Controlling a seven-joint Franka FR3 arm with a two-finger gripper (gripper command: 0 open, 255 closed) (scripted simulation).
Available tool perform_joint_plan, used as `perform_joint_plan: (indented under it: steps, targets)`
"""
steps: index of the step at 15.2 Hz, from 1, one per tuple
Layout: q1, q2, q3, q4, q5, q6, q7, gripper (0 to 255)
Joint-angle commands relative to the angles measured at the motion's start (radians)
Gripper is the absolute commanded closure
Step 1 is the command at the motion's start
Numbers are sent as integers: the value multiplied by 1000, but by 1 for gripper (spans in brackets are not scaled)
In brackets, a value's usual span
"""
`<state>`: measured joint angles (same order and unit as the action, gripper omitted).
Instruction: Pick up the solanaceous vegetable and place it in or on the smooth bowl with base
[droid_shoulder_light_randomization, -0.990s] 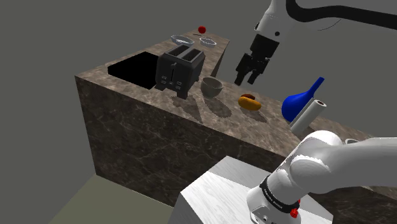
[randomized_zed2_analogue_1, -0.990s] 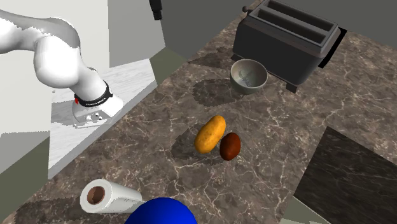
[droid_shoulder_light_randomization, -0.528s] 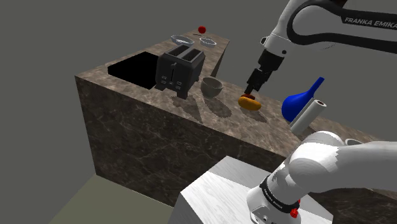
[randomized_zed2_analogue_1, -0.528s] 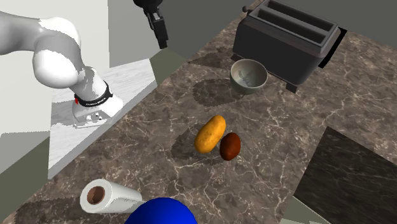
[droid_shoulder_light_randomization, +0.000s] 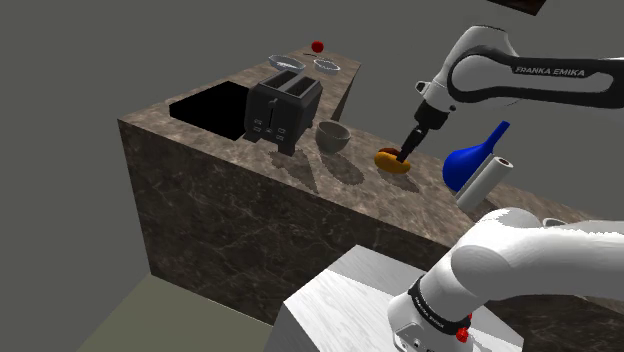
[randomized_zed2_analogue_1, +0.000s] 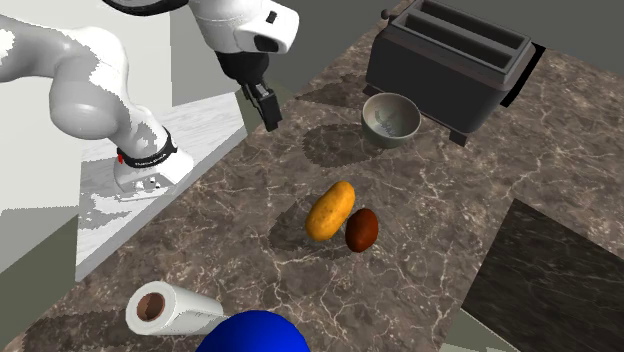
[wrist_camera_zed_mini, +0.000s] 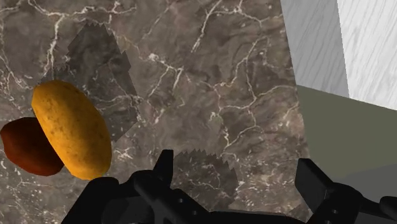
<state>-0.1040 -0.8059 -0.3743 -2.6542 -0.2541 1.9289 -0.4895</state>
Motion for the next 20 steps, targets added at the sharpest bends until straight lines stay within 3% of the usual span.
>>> perform_joint_plan:
  steps: [1,6,10,13,16,20]
  targets:
    - [-7,33,-53,2,-38,50,-70,0]
    - [-5,146,-197,23,-110,192,-243,0]
    - [32,266,-326,72,-126,310,-390,0]
    - [87,371,-434,123,-101,397,-514,0]
    - [173,489,-562,187,-25,479,-664,0]
    - [213,546,-610,182,21,536,-706,0]
